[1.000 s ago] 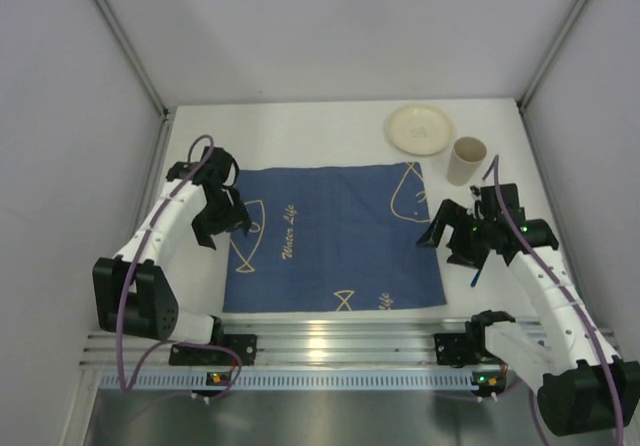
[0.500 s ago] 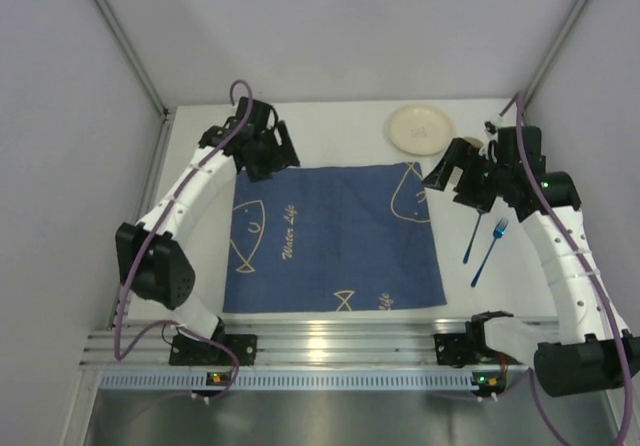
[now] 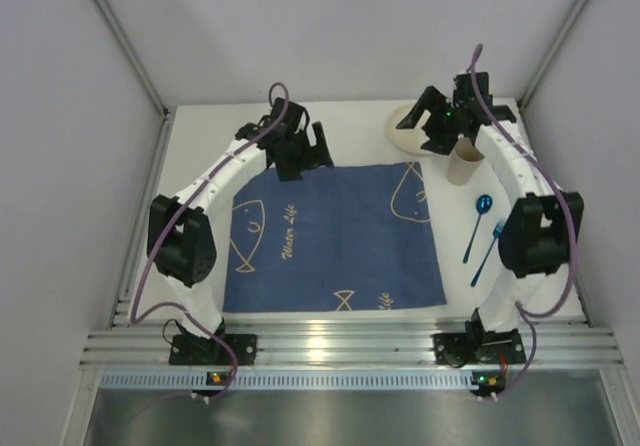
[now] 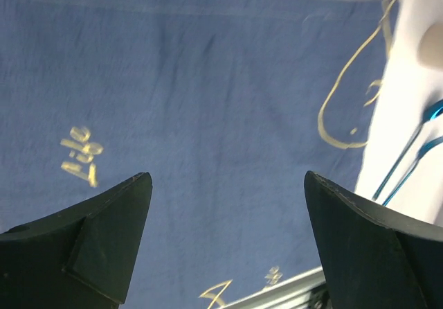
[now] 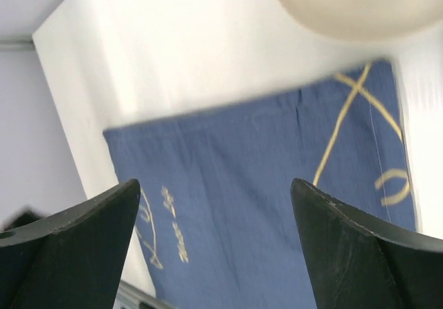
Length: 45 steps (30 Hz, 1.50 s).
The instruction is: Set the dinner table for one person
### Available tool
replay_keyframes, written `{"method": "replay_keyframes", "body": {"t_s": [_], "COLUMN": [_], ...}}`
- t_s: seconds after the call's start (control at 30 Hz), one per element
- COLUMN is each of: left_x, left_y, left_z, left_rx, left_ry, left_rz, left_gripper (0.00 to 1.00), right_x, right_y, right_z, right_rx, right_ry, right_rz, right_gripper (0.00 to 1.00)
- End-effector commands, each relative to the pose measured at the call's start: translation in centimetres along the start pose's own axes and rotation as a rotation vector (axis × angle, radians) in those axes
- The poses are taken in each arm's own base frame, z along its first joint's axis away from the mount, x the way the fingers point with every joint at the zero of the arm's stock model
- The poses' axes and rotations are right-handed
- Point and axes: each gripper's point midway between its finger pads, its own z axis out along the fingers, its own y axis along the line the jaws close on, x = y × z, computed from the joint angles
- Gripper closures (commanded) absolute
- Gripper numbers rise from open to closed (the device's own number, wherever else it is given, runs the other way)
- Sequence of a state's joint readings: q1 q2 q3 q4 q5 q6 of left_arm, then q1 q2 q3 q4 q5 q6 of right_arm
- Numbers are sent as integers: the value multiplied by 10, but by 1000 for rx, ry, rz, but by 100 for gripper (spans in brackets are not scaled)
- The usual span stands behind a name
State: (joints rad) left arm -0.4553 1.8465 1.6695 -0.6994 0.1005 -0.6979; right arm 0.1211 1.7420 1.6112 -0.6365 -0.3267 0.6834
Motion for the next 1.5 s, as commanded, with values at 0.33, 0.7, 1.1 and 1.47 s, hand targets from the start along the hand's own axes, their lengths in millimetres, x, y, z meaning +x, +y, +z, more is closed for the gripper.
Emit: {"method": "replay_keyframes", "body": {"t_s": [0.33,0.7,1.1,1.47], "left_x": [58,41,53,54], "left_y": [20,18,28,38], "left_z": [-52,-38,-40,-48], "left_rx": [112,68,43,-2], "left_ry": [52,56,90,87], "left_rz": [96,118,116,150], "left_gripper": [9,10,12,12], "right_x": [-156,-84,-60,-41], "right_y": [-11,-88,-110,-107], "right_z": [2,-55,-1,44], "right_rx": [166,404,406,492], "right_ry": [-303,-108,-12,75], "right_rz": [-16,-110,-136,-305], "right_gripper": [12,12,17,54]}}
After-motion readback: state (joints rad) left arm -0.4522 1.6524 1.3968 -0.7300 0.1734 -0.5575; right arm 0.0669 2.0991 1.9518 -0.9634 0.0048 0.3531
